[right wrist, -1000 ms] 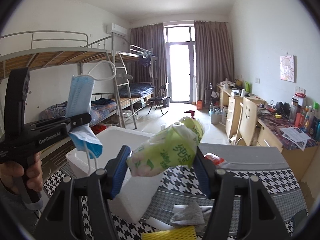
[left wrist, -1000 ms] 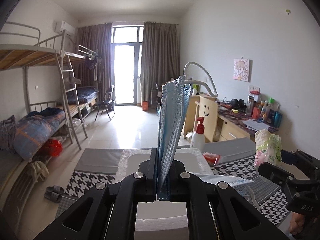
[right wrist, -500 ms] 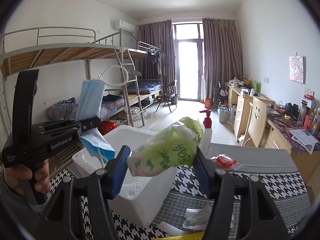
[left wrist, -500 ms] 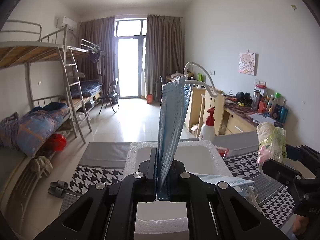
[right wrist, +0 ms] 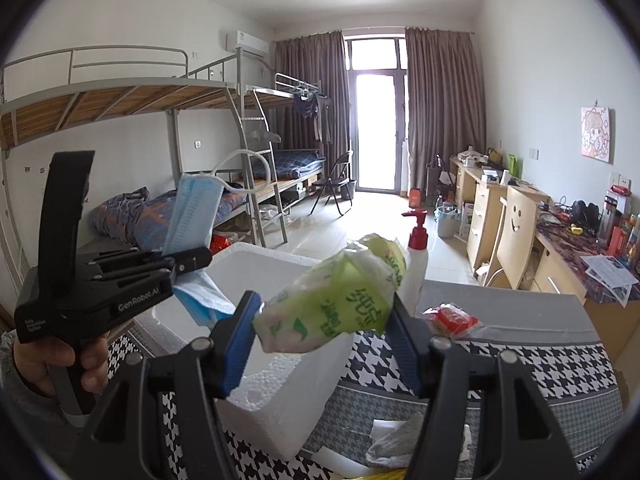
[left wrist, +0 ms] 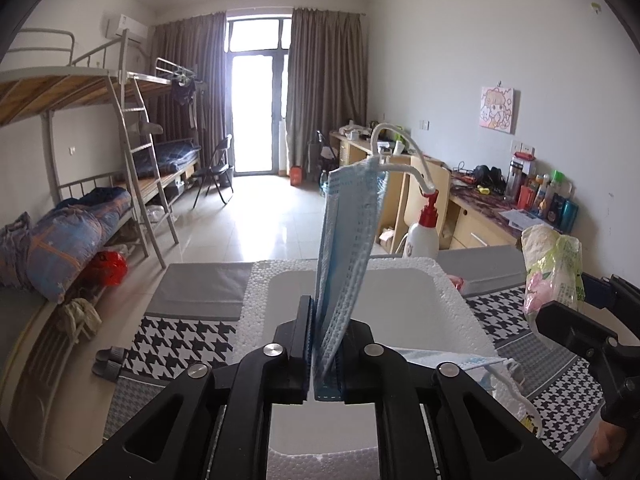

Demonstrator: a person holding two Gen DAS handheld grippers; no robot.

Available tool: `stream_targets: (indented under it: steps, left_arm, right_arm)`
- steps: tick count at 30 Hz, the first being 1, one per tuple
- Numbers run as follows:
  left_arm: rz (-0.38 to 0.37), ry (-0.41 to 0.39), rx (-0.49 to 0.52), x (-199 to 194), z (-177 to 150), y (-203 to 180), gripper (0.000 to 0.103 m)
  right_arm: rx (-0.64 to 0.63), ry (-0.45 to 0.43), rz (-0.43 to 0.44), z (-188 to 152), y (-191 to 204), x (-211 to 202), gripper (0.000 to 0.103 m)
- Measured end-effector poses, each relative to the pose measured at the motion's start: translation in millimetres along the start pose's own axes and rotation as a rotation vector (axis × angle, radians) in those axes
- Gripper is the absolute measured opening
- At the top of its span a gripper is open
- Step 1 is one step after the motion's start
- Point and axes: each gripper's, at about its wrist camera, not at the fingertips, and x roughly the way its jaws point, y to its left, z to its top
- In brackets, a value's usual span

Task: Organize soft objects
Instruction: 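Lower the mask into the white foam box and open the left tool, then lower the green bag into the foam box and open the right tool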

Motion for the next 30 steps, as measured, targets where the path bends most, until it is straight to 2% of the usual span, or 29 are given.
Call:
stream_targets:
  steps: [1,2,3,9,19,30]
  left_arm:
    - [-0.001,0.001,0.005,-1,0,0,0.031]
    - [0.004,-0.001,0.006,-2,-1,0,0.058]
    - [0.013,-0.011,0.002,-4,0,0,0.078]
    - [0.062,-0.066,-0.034,-15,0,9,0.098]
    - [0.088,-0.093,-0.031,-26,-5,12,0.102]
    - [0.113,-0.107,-0.043,-32,-10,31,0.102]
  right_arm:
    - [0.001,0.002,-0.002,0,0,1,0.066]
    - [0.002,0.002,0.0,1,1,1,0.066]
    - [0.001,0.003,0.004,1,2,2,0.066]
    - [-0.009,0.01,0.006,3,5,6,0.066]
    - [-0.032,0.027,0.032,6,13,19,0.066]
    - [-0.046,0.051,0.061,11,24,35,0.066]
